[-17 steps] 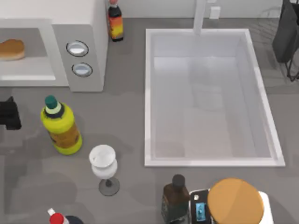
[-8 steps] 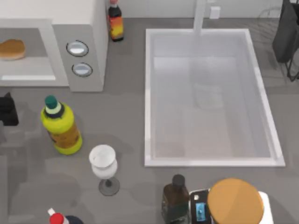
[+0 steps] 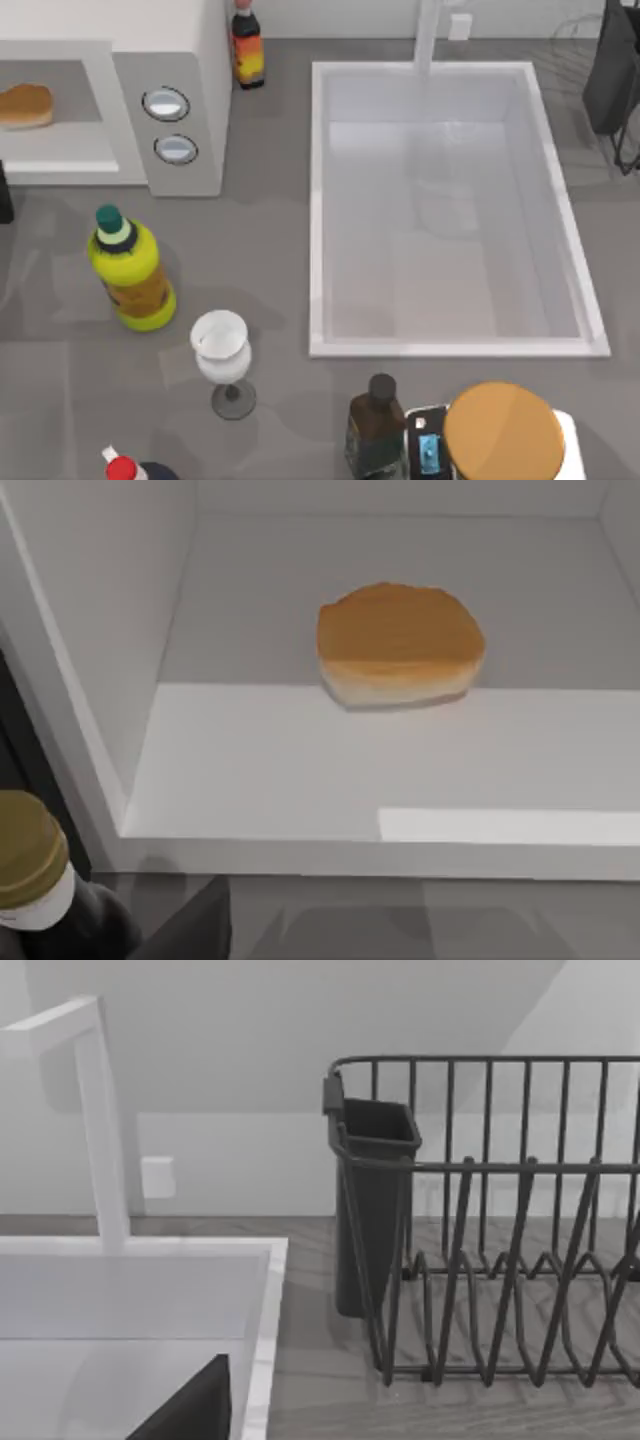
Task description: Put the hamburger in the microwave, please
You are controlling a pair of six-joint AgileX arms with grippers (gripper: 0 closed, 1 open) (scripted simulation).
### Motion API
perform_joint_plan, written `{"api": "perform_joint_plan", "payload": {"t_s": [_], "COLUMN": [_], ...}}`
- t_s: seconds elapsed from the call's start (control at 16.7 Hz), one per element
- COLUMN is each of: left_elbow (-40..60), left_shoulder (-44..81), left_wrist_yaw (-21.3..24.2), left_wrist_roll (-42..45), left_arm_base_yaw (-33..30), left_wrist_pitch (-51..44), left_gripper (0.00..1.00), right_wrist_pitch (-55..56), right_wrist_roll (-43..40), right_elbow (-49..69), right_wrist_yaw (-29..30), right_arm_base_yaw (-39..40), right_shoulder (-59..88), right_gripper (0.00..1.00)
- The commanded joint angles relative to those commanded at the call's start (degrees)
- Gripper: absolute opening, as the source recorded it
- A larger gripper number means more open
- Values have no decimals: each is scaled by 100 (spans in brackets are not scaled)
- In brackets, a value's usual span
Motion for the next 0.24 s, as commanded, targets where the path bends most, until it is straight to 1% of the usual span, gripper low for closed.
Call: {"api": "perform_joint_plan", "payload": {"t_s": [0.12, 0.24], "left_elbow": [111, 143], "left_shoulder": [-289, -369], "left_wrist_yaw": [-4, -4], "left_wrist_roll": [-1, -1], "left_arm_base_yaw": [2, 2], "left_wrist_pitch": [-324, -406], "left_gripper": [100, 100], "right_wrist_pitch": [0, 0], "right_wrist_roll": [0, 0], "right_elbow": [0, 0], "right_wrist_yaw": [0, 0], "right_arm_base_yaw": [0, 0], "right_shoulder": [0, 0], "right_gripper": [100, 100]}}
